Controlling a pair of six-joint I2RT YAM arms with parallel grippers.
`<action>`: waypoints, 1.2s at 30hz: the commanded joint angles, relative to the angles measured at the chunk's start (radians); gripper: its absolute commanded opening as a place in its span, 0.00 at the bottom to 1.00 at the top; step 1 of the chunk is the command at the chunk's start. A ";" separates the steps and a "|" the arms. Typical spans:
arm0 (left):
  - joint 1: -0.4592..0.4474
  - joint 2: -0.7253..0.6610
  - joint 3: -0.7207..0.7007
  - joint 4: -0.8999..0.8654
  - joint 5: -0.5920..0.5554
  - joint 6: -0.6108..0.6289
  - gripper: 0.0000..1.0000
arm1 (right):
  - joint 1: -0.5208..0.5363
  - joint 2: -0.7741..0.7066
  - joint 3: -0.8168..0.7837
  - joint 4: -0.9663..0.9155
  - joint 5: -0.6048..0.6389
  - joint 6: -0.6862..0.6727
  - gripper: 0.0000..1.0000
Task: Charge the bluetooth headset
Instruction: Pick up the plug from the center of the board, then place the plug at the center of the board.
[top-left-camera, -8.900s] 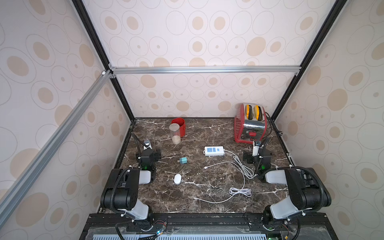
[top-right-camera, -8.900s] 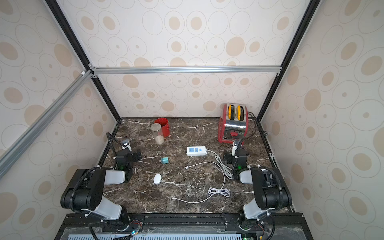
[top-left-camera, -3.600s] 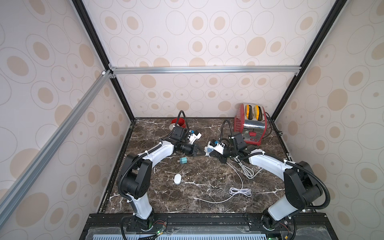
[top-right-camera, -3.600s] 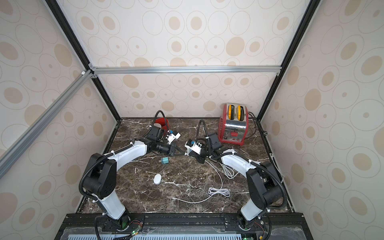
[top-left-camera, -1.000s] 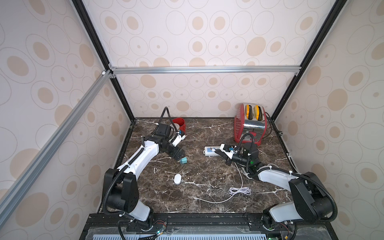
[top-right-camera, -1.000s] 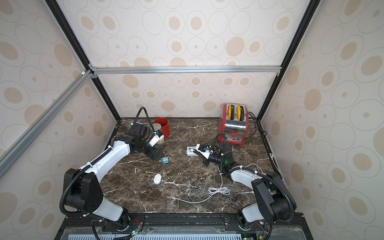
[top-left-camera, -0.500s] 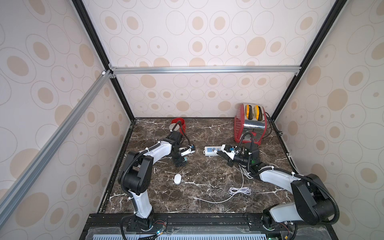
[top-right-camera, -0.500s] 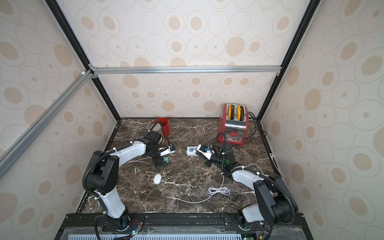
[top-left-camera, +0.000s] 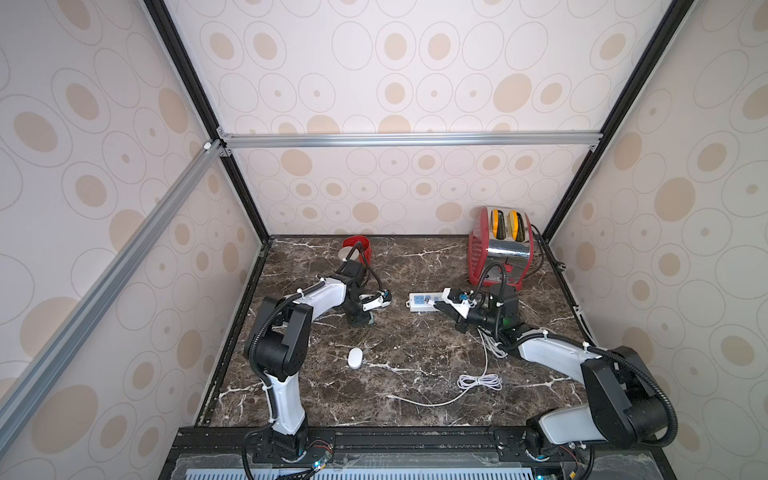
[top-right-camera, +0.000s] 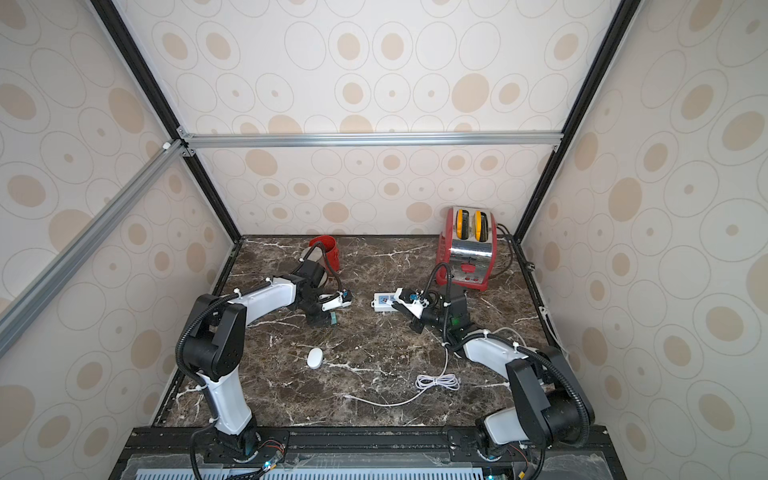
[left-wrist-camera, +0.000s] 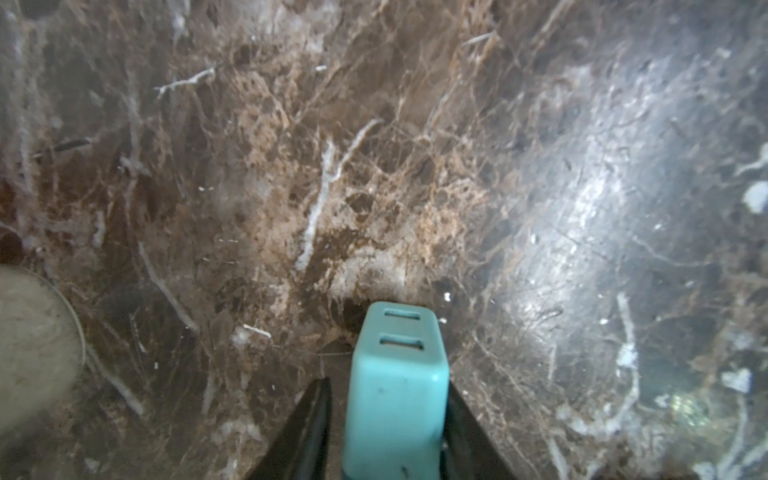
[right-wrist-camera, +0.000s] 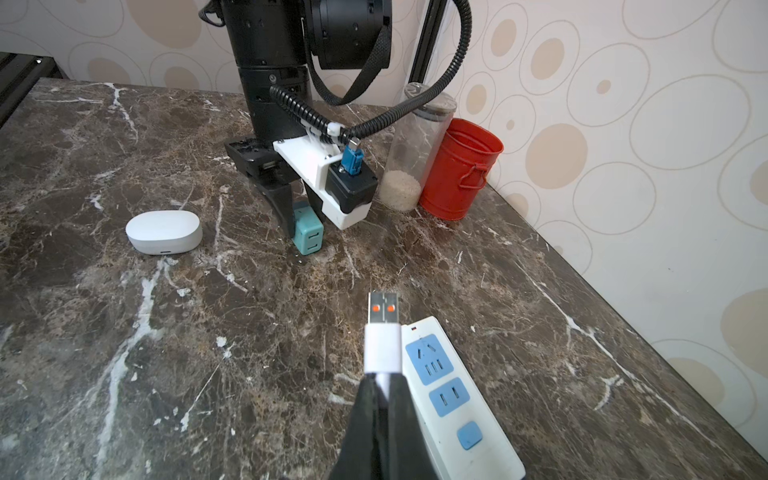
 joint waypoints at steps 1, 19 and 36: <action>-0.003 -0.029 0.019 -0.037 0.039 -0.017 0.30 | -0.005 0.006 0.026 -0.011 -0.026 -0.024 0.00; -0.218 -0.038 0.071 0.023 -0.033 -0.584 0.20 | -0.021 -0.113 -0.030 -0.030 0.055 -0.025 0.00; -0.258 -0.069 -0.093 0.216 -0.091 -0.876 0.30 | -0.044 -0.158 -0.097 0.087 0.179 0.043 0.00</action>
